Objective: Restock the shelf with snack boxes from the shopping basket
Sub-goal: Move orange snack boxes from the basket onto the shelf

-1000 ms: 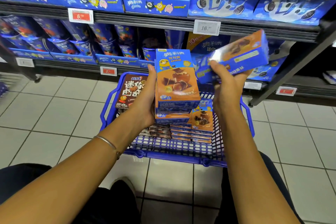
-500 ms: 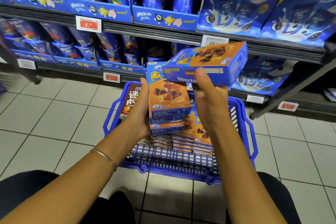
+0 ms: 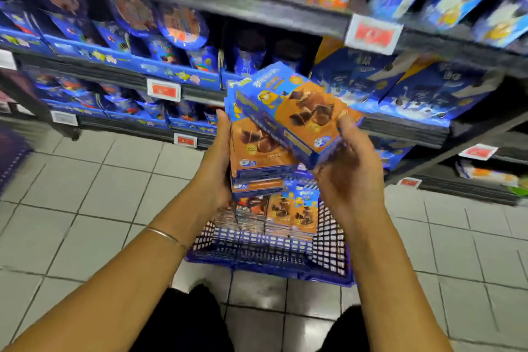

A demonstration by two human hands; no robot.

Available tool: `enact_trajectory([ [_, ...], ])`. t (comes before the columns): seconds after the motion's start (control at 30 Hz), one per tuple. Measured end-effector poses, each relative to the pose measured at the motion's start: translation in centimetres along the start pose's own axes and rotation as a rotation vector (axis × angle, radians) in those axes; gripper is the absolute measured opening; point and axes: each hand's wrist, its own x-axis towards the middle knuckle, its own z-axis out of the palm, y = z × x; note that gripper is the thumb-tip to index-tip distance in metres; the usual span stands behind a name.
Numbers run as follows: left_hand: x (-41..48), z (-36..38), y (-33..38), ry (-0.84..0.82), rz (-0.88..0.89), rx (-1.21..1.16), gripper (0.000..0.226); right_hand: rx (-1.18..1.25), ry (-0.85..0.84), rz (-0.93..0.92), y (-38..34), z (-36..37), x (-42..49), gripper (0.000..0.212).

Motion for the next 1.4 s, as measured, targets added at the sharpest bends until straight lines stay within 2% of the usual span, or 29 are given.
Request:
enact_trajectory([
  [0.17, -10.4, 7.4, 9.8, -0.052, 0.03, -0.019, 0.083, -0.163, -0.037, 0.035, -12.1, 7.6, -5.7, 0.068],
  [0.3, -19.5, 14.1, 18.1, -0.134, 0.047, -0.01, 0.08, -0.236, -0.142, 0.064, -23.1, 14.2, -10.4, 0.042],
  [0.47, -28.7, 21.1, 25.7, -0.168, 0.083, -0.002, 0.088, -0.343, -0.261, 0.167, -34.2, 20.3, -16.0, 0.043],
  [0.6, -33.3, 24.8, 29.9, -0.195, 0.088, -0.004, 0.09, -0.345, -0.267, 0.118, -39.8, 24.2, -18.8, 0.014],
  [0.77, -36.5, 28.1, 36.1, -0.196, 0.152, 0.056, 0.082, -0.285, -0.305, -0.045, -45.0, 28.8, -20.1, 0.017],
  [0.9, -37.2, 30.1, 41.3, -0.212, 0.186, 0.08, 0.083, -0.238, -0.336, -0.153, -48.0, 32.1, -19.3, 0.036],
  [1.13, -34.9, 31.7, 48.2, -0.243, 0.127, 0.185, 0.078, -0.096, -0.23, -0.299, -51.6, 36.9, -16.1, 0.015],
  [1.3, -33.3, 33.0, 49.9, -0.267, 0.075, 0.178, 0.071, -0.123, -0.158, -0.414, -55.5, 38.2, -13.0, 0.041],
  [1.4, -32.9, 33.5, 50.1, -0.284, 0.046, 0.142, 0.074, -0.176, -0.081, -0.483, -58.4, 39.1, -10.7, 0.02],
])
